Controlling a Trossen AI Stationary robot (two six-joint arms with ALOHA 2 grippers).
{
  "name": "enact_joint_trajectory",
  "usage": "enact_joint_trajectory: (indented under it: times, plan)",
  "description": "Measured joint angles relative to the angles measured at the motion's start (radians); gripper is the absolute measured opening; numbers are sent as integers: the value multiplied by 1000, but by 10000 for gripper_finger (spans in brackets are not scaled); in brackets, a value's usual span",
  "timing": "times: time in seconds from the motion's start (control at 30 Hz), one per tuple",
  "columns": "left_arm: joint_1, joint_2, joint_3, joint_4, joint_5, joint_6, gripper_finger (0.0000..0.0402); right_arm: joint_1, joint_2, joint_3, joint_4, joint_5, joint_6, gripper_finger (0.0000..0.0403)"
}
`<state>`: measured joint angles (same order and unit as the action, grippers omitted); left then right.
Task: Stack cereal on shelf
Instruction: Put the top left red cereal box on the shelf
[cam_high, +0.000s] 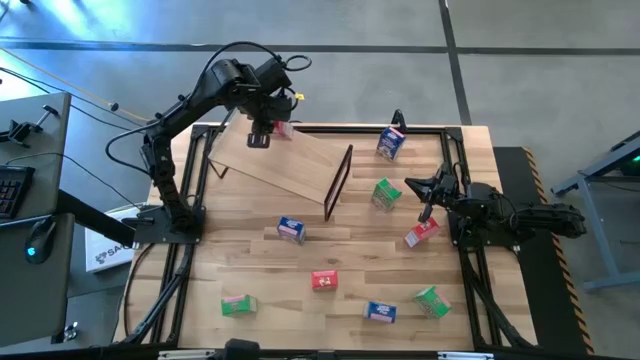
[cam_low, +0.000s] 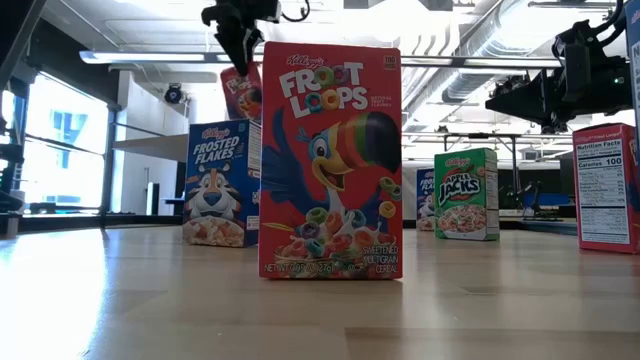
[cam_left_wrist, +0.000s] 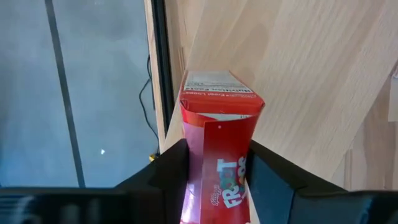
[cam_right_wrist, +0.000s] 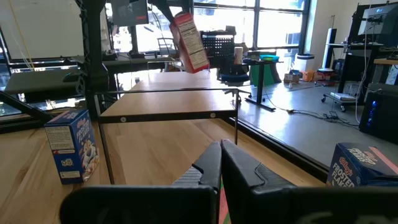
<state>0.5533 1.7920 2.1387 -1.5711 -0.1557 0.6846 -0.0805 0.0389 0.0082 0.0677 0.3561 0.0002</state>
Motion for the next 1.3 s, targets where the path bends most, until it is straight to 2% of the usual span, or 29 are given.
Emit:
enact_joint_trajectory:
  times: [0.13,0.43,0.67,1.07,1.3]
  plan:
    - [4,-4,-22,1,0,-4,141,0,0,0,0,0,0,0]
    - [22,-5,-155,36,-28,-1,138,0,0,0,0,0,0,0]
    - [22,-12,-159,53,-64,-8,151,0,0,0,0,0,0,0]
    - [23,-45,-160,60,-90,-45,207,0,0,0,0,0,0,0]
    - [22,-45,-143,75,-138,-25,216,0,0,0,0,0,0,0]
